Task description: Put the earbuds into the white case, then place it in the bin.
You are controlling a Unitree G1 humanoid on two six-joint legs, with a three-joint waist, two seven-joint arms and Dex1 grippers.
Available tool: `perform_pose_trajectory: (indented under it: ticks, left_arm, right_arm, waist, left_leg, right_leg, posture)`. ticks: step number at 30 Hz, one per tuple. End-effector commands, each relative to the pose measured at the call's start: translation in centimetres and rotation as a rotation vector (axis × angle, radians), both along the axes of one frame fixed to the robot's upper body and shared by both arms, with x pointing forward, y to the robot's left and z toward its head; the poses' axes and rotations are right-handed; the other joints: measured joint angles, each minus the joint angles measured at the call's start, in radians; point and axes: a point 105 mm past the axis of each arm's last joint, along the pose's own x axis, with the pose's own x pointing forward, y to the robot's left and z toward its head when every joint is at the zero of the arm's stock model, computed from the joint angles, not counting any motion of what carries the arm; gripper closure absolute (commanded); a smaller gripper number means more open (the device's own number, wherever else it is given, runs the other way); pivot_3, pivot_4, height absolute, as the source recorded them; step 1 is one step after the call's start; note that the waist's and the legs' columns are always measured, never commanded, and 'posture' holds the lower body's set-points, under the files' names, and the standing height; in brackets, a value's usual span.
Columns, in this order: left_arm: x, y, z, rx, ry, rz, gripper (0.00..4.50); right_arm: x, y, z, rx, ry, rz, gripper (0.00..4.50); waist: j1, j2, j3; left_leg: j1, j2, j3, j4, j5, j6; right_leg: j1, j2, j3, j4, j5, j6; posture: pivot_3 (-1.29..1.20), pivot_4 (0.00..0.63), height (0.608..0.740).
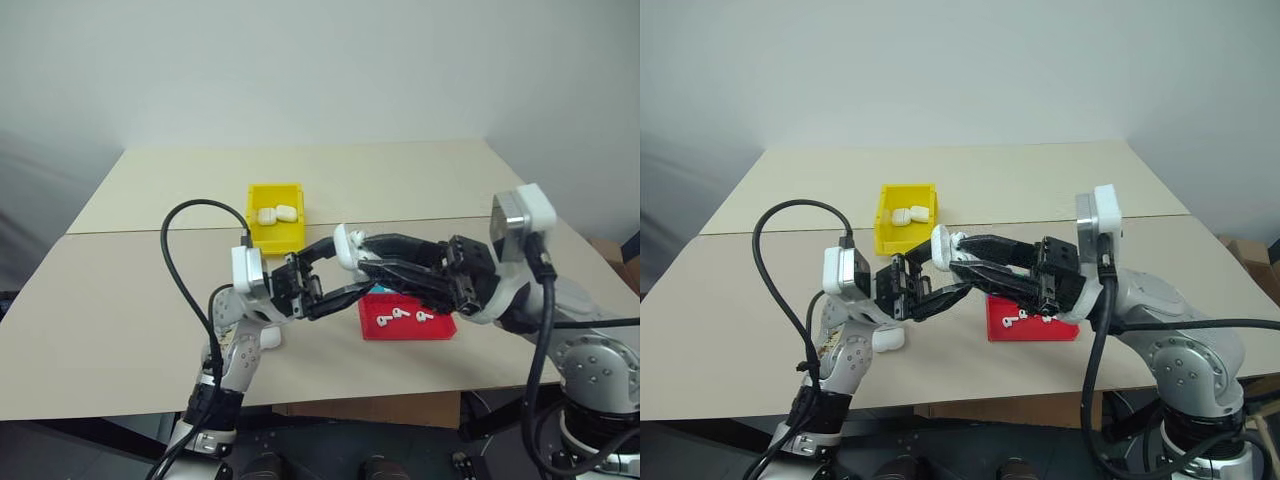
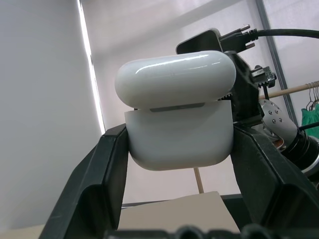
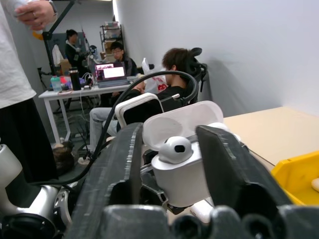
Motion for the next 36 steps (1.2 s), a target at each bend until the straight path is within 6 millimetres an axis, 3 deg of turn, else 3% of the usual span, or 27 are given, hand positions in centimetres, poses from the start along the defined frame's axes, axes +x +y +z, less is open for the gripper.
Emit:
perform_pose_trajectory:
  ticks: [1, 9, 12, 16, 18, 24, 36]
  left_arm:
    - [-0.4, 0.0, 0.7, -0.018, -0.04, 0.003, 1.72]
    - [-0.1, 0.2, 0.3, -0.005, -0.032, 0.014, 1.72]
    - [0.1, 0.3, -0.2, 0.01, -0.023, 0.023, 1.72]
    - [0.6, 0.0, -1.0, 0.053, -0.016, 0.033, 1.72]
    - [0.9, -0.2, -1.3, 0.067, -0.016, 0.039, 1.72]
    - [1.8, -1.0, -1.6, 0.094, -0.031, 0.046, 1.72]
    - [2.2, -2.1, -1.8, 0.091, -0.058, 0.03, 1.72]
  right_arm:
    - [0.0, -0.1, 0.3, -0.003, -0.042, -0.027, 1.81]
    - [-0.8, -1.7, 1.0, -0.005, -0.088, -0.013, 1.81]
    - [-0.6, -3.1, 2.6, -0.045, -0.152, -0.069, 1.81]
    - [-0.3, -2.3, 6.5, -0.076, -0.231, -0.12, 1.81]
    - [-0.1, -1.4, 7.1, -0.157, -0.255, -0.147, 2.37]
    - [1.1, 0.6, 5.4, -0.442, -0.294, -0.2, 4.41]
    - [2.2, 3.7, 3.2, -0.644, -0.357, -0.072, 4.47]
  waist:
    - [0.0, 0.0, 0.0]
    - [0.002, 0.0, 0.0]
    - [0.002, 0.0, 0.0]
    - [-0.007, 0.0, 0.0]
    - [-0.003, 0.0, 0.0]
    - [0.002, -0.001, 0.0]
    - [-0.002, -0.001, 0.0]
  left_leg:
    - [0.0, 0.0, 0.0, 0.0, 0.0, 0.0]
    - [0.0, 0.0, 0.0, 0.0, 0.0, 0.0]
    - [0.0, 0.0, 0.0, 0.0, 0.0, 0.0]
    - [0.0, 0.0, 0.0, 0.0, 0.0, 0.0]
    - [-0.001, 0.0, 0.0, -0.001, 0.0, 0.0]
    - [-0.006, 0.0, 0.001, -0.001, 0.0, 0.0]
    - [-0.006, 0.0, 0.001, -0.001, 0.0, 0.0]
  right_leg:
    - [0.0, 0.0, 0.0, 0.0, 0.0, 0.0]
    - [0.0, 0.0, -0.001, -0.001, 0.0, 0.0]
    - [0.0, 0.0, -0.001, -0.001, 0.0, 0.0]
    - [-0.001, 0.0, 0.001, -0.001, 0.0, 0.0]
    - [-0.003, 0.001, 0.001, 0.0, 0.0, -0.001]
    - [-0.007, -0.001, 0.001, -0.001, -0.001, -0.002]
    - [-0.008, -0.001, 0.001, -0.001, 0.001, 0.0]
  posture:
    - [0.0, 0.15, 0.74]
    - [0.0, 0.15, 0.74]
    - [0.0, 0.15, 0.74]
    - [0.0, 0.15, 0.74]
    - [0.0, 0.15, 0.74]
    - [0.0, 0.15, 0.74]
    - [0.0, 0.15, 0.74]
